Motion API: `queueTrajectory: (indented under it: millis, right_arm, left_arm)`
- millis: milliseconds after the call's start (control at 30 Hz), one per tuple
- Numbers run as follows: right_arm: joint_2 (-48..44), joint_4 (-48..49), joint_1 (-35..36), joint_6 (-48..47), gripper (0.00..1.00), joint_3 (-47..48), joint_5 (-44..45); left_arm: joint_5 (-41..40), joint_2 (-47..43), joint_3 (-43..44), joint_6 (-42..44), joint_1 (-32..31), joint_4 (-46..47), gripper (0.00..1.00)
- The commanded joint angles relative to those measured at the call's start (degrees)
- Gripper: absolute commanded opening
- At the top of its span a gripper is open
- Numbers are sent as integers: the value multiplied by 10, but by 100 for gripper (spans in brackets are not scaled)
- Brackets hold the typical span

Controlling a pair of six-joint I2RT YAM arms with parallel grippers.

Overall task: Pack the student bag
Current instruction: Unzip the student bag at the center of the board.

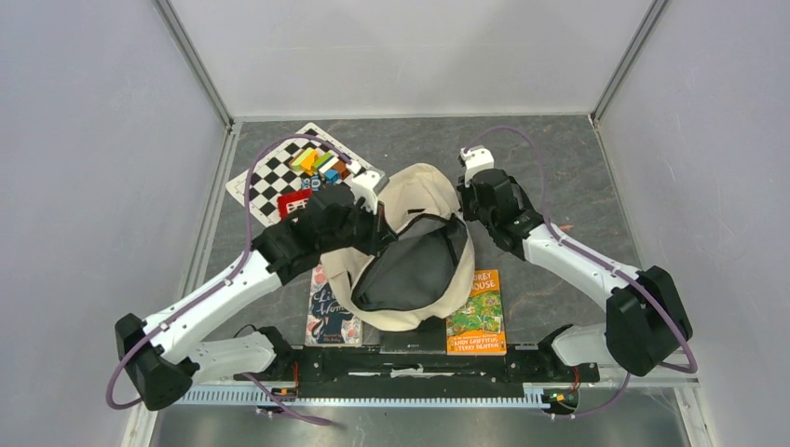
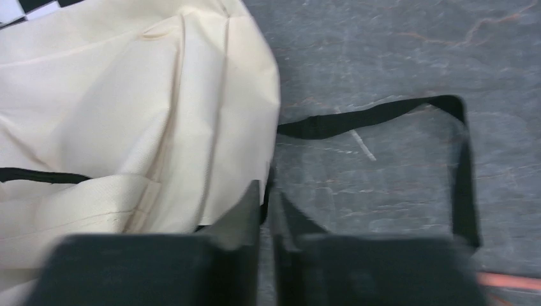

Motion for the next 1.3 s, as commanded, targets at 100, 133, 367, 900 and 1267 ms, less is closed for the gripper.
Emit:
queueTrajectory:
  millis: [100, 133, 367, 900, 1267]
  right_arm:
    - [-61, -80, -22, -46, 74, 42, 18]
    - [-78, -96, -21, -41, 81, 36, 21]
    - [-200, -183, -21, 32, 98, -23, -57]
    - [-177, -175, 82, 139, 65, -101, -129]
    - [-75, -228, 43, -37, 0, 86, 136]
  left_arm:
    - [175, 72, 52, -1, 137, 37, 2]
    - [185, 87, 61, 3, 150, 37, 2]
    - [237, 163, 137, 50, 212, 1, 2]
    - [258, 186, 130, 37, 249, 45, 2]
    - [289, 279, 238, 10, 325, 69, 2]
